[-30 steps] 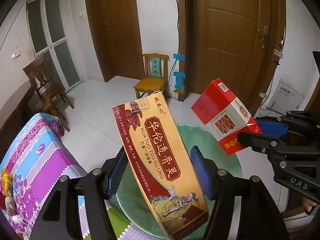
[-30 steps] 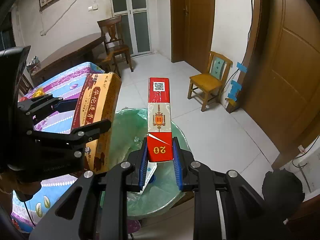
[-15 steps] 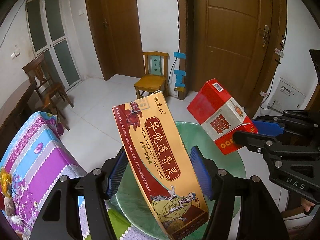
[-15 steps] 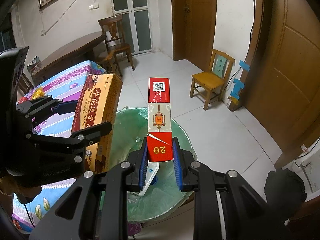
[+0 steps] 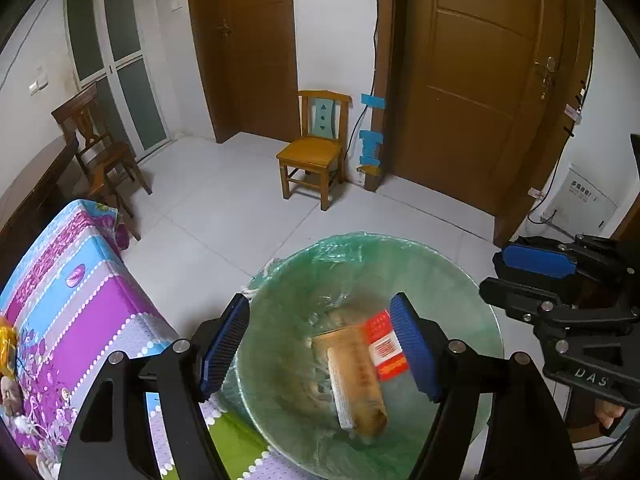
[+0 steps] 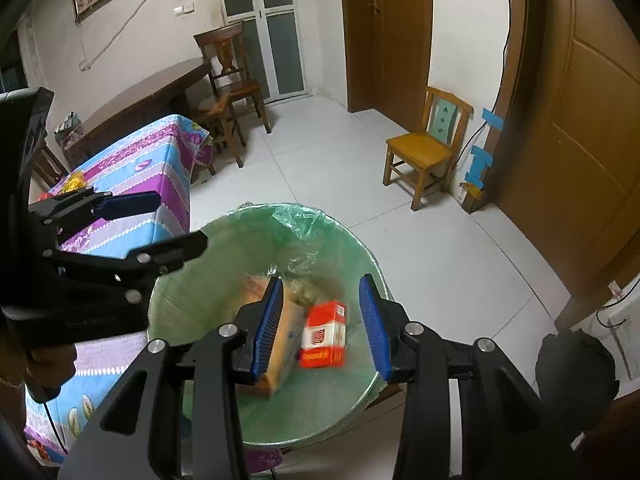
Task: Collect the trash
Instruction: 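Return to the table and grasp the gold wrapper with the left gripper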
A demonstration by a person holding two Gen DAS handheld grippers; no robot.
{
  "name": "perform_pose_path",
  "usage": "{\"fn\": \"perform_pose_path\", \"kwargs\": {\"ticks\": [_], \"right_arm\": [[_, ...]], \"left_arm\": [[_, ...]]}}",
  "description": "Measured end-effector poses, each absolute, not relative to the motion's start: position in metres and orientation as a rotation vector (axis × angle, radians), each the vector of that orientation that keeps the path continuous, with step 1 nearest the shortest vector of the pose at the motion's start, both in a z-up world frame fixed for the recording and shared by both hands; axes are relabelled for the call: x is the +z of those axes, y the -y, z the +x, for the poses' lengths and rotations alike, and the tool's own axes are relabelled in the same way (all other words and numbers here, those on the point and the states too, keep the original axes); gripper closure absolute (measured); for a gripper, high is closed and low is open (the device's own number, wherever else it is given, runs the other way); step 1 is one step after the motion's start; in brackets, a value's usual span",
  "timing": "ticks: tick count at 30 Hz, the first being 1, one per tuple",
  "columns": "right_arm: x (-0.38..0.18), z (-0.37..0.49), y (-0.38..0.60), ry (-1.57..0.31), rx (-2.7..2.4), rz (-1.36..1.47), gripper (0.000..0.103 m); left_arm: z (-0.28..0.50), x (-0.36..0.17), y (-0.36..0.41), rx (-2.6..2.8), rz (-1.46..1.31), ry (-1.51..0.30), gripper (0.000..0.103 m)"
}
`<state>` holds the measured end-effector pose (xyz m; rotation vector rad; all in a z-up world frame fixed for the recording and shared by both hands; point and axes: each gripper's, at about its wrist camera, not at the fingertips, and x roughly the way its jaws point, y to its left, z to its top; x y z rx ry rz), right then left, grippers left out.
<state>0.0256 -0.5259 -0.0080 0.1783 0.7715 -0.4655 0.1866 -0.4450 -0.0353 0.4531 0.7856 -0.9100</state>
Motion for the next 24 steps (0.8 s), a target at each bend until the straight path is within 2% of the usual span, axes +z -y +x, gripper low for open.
{"fn": "perform_pose_path", "kwargs": {"ticks": [9,24], "right_arm": [[-0.007,0.015,0.516,-0.728,-0.469,0.181,0.065],[-0.016,-0.03,0.401,-0.314,-0.46,0.146,0.065]], "left_arm": [[0.172,-0.03,0.415,-0.853,0.409,-0.757,0.027],[0.101,-0.025,0.248,-0.597,0.289,-0.575,0.019]]}}
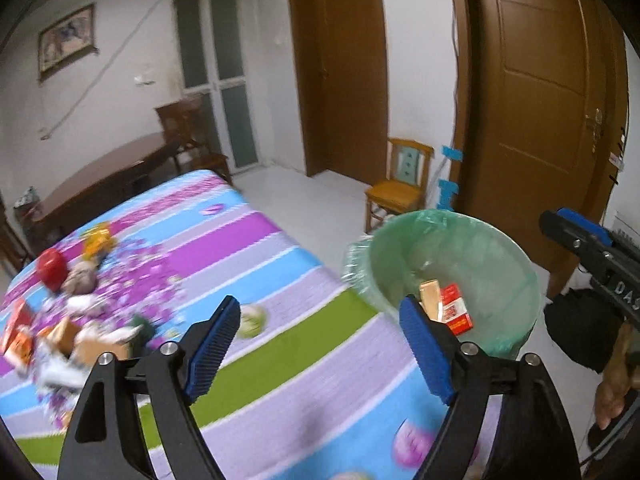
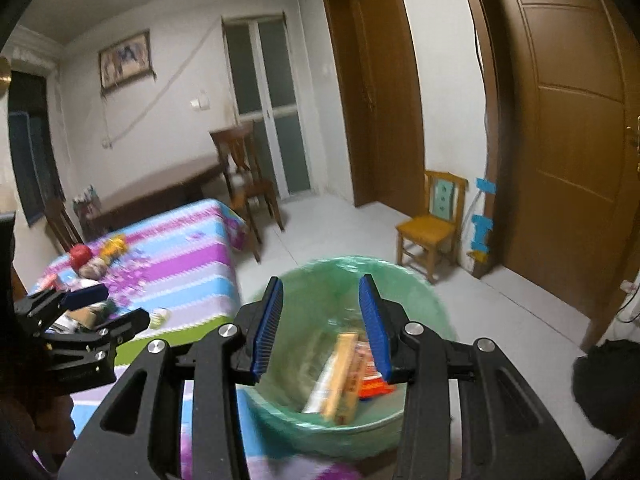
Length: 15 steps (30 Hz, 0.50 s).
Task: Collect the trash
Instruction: 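Return to the table and grasp the gold wrapper with the left gripper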
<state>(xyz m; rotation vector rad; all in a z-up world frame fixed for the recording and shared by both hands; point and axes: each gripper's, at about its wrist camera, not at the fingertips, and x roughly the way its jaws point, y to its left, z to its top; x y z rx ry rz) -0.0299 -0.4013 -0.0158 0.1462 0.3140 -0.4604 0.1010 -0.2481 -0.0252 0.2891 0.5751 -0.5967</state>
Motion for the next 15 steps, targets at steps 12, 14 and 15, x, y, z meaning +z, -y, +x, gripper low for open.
{"fn": "perform_pose_path", "kwargs": {"ticks": [12,14,15], "right_arm": [[-0.027,0.019,0.299,-0.341,-0.26,-0.022,0.052],[-0.029,0.023,0.289,-0.347,-0.235,-0.032,0.049],[-0.031,0.025,0.284,-0.353,-0.22,-0.034,0.046]], "left_arm": [[0.075,-0.023,0.076,-0.39,0.123,-0.609,0.016],[0.079,-0.025,0.043,-0.345,0.068,-0.634,0.015],[0.082,-0.027,0.026,-0.321,0.05,-0.655,0.015]]}}
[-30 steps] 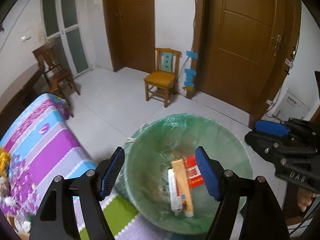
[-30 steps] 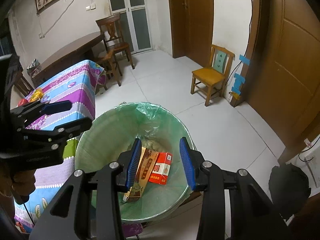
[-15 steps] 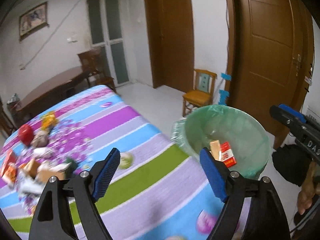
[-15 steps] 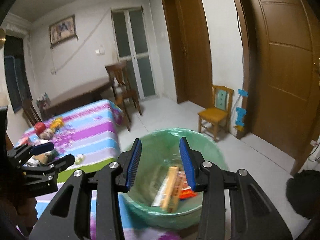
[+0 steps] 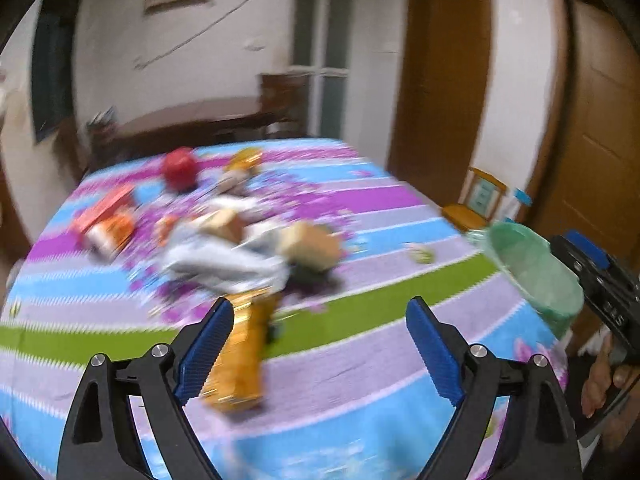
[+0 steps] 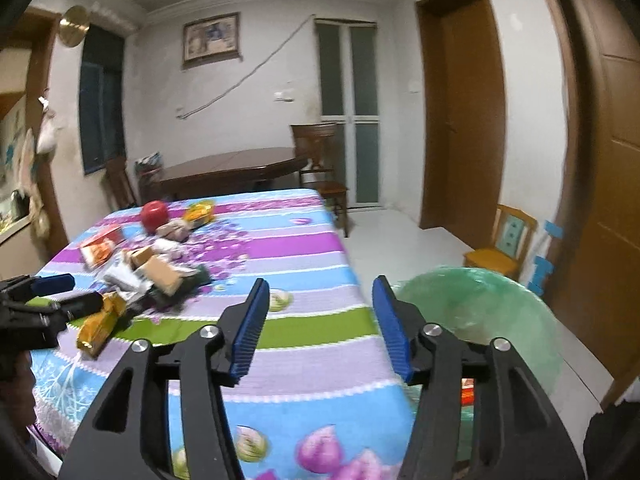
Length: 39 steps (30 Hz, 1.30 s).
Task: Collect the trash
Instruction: 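Return to the table and grasp the gold wrapper with the left gripper, then grasp the white snack wrapper with the right gripper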
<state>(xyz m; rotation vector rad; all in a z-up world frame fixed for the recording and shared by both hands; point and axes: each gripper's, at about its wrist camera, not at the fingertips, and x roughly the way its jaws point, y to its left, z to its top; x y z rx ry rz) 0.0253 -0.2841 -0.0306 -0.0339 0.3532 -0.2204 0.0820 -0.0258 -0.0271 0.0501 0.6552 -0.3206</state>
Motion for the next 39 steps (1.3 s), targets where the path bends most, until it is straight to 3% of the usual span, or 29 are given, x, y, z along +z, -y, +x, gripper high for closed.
{"fn": "perform_pose_path", "kwargs": {"ticks": [11,12,13,16,28,39], "right_arm": [[-0.057,0.043,0.269,-0.453,-0.142,-0.016,0.041],[-0.059,0.043,0.268,-0.46,-0.136,-0.016,0.041],[-0.06,0.045,0.268,-0.464,-0.132,-0.018,0.041],[-0.061,0.047,0.264,-0.473,-0.112,-0.028,0.041],[-0.055,0.091,0.193,-0.535,0.162,-0.194,0.041],[-0.081,0.191,0.081,-0.64,0.368,-0.627,0.041]], "left_arm": [[0.123,-0.075,0.009,-0.242,0.115,-0.851,0.015],[0.13,-0.08,0.011,-0.239,0.11,-0.877,0.018],[0.133,-0.082,0.012,-0.242,0.107,-0.893,0.031],[0.139,-0.089,0.012,-0.232,0.106,-0.902,0.055],[0.099,-0.062,-0.038,-0.185,0.007,-0.793,0.057],[0.087,-0.057,-0.111,-0.037,-0.112,-0.757,0.057]]}}
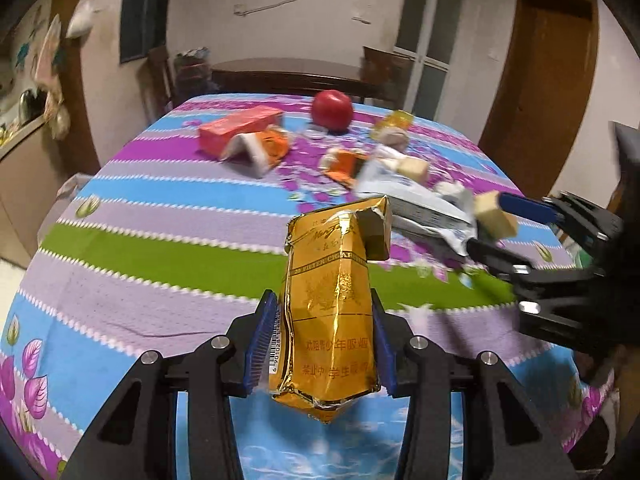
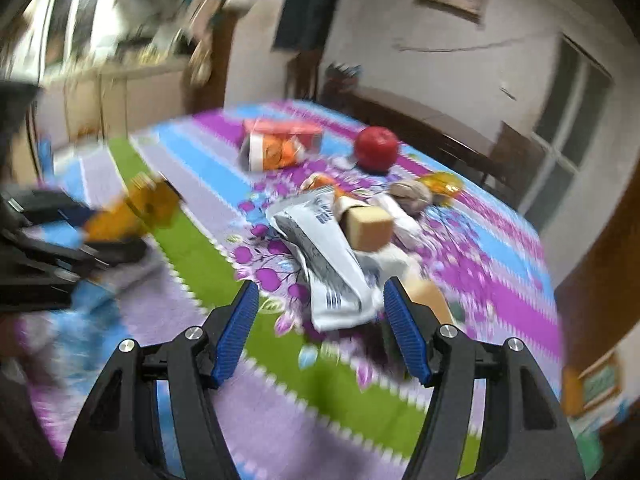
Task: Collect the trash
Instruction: 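Grasp the white snack wrapper with the right gripper, then lift both wrappers and turn toward the green basin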
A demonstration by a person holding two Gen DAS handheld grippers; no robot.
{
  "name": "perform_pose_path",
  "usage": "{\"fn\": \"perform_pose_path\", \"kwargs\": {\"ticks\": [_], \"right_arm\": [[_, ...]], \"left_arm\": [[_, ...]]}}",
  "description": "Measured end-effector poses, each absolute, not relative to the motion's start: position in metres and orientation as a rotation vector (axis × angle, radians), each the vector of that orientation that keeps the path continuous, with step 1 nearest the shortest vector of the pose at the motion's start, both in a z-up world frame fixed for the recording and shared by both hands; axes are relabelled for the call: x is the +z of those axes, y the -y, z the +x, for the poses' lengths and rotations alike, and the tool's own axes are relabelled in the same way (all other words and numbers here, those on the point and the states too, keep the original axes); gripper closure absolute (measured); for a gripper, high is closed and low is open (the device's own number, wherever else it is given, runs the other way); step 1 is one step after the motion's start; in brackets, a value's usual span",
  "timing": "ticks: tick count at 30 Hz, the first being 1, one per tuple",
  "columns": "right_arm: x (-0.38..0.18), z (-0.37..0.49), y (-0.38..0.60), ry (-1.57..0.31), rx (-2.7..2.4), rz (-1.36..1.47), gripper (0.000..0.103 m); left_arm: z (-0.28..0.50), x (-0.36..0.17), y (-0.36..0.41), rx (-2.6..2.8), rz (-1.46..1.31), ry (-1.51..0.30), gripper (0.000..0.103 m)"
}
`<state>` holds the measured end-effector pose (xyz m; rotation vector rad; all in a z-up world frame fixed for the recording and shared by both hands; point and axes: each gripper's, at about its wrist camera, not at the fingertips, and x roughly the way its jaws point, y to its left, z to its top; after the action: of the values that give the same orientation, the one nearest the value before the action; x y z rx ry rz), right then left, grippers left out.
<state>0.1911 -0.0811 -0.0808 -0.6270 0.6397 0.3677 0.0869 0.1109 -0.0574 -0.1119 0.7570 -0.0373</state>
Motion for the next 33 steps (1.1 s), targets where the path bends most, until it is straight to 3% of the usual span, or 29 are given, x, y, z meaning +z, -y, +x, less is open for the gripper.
{"fn": "perform_pose_path", "kwargs": {"ticks": [4,6,11,20,33], "right_arm": [[-0.102,0.223,0.069,-0.709,0.305,-0.801,0.041],[-0.111,0.233,0.071,-0.761,0.294,-0.82,0.065],[-0.109,0.222,0.07,-0.715,0.275,-0.791,0.075],[-0.089,0.12,0.072,-0.623,0.365,-0.586,0.076],[-0.063,0.046,0.15,-0.569,0.21,-0.133,0.076]], "left_arm": [[0.086,-0.059,-0.134,-0.022,-0.16,-0.76,0.057],[0.084,-0.059,-0.142,-0.02,-0.178,-0.755,0.057],[0.08,-0.059,-0.152,-0.009,-0.195,-0.749,0.056],[0.065,-0.054,-0.149,-0.005,-0.181,-0.732,0.056],[0.03,-0.047,-0.076,-0.146,-0.1,-0.72,0.056]]}}
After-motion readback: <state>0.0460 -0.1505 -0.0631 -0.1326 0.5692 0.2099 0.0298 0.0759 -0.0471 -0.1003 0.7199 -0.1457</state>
